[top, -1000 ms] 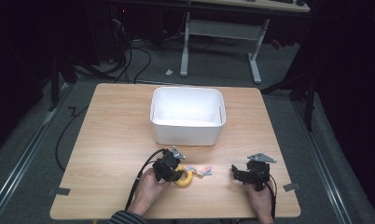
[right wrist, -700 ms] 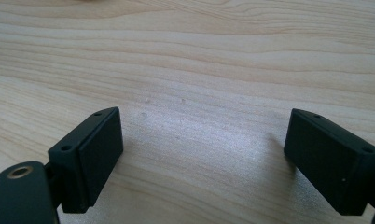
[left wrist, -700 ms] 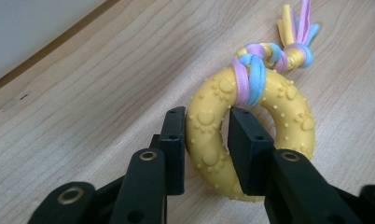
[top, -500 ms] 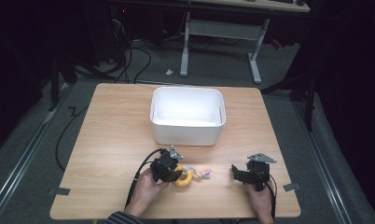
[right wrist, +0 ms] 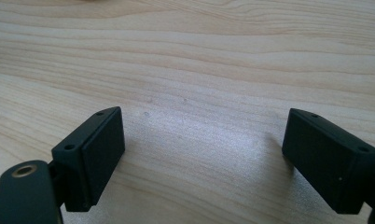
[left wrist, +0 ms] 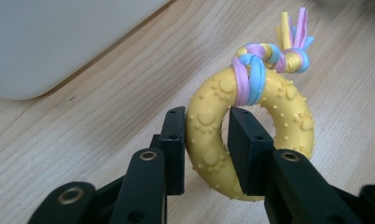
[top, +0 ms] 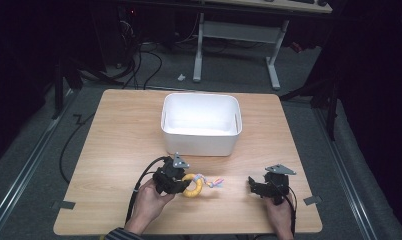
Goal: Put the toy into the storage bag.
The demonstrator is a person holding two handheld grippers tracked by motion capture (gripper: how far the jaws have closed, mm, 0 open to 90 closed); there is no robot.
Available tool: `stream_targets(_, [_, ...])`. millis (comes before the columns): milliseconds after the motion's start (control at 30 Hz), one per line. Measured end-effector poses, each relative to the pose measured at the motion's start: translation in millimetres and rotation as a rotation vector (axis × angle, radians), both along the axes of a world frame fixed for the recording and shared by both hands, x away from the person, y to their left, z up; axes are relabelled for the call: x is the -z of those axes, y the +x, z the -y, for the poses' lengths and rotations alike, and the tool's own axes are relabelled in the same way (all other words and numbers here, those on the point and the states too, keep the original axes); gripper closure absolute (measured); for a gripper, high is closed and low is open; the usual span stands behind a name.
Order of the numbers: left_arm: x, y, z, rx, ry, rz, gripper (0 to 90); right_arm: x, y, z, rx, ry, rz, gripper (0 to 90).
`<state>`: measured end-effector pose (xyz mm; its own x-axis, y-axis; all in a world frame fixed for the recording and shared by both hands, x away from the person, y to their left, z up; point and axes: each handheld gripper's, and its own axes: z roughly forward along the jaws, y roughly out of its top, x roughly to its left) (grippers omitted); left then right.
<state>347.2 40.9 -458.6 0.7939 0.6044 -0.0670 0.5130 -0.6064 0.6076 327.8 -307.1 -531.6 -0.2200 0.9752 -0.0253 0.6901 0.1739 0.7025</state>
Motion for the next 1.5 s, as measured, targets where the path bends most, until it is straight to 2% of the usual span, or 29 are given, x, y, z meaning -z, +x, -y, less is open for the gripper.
stream_targets(100, [-4.7,-1.7,-2.6,-0.002,0.001,0.011,68.1,0.0,0.0,0.0,0.000,0.001,0.000,12.9])
stream_targets(200, [-8.6,-1.8,-5.2,0.000,-0.009,0.001,68.1,-0.1,-0.3,-0.1,-0.003,0.001,0.002,13.7])
stream_targets(400, [-14.8,-0.5,-5.9,0.011,0.019,-0.003,68.1,-0.1,-0.6,-0.5,-0.008,0.003,0.003,14.2])
stream_targets(767, [-36.2,1.8,-10.9,0.005,-0.038,-0.010,68.1,0.1,-0.6,-0.5,-0.015,0.002,0.005,14.5])
stream_targets(967, [-48.4,5.6,-11.7,0.015,-0.049,-0.010,68.2,0.0,-0.7,-0.5,-0.016,0.002,0.005,14.5])
stream_targets(1100, [-60.5,8.3,-11.9,0.022,-0.057,0.001,68.1,0.0,-0.7,-0.5,-0.016,0.004,0.005,14.6])
stream_targets(1200, [-68.0,9.7,-10.6,0.017,-0.042,0.022,68.1,-0.1,-0.8,-0.5,-0.018,0.003,0.003,14.5])
stream_targets(1300, [-75.7,11.7,-10.3,0.022,-0.046,0.030,68.2,-0.1,-0.8,-0.6,-0.018,0.002,0.003,14.6])
stream_targets(1400, [-83.6,13.6,-10.7,0.029,-0.068,0.029,68.2,-0.1,-0.9,-0.6,-0.021,0.002,0.004,14.6])
stream_targets(1500, [-91.5,16.4,-10.3,0.032,-0.068,0.037,68.2,-0.1,-0.9,-0.5,-0.021,0.002,0.005,14.6])
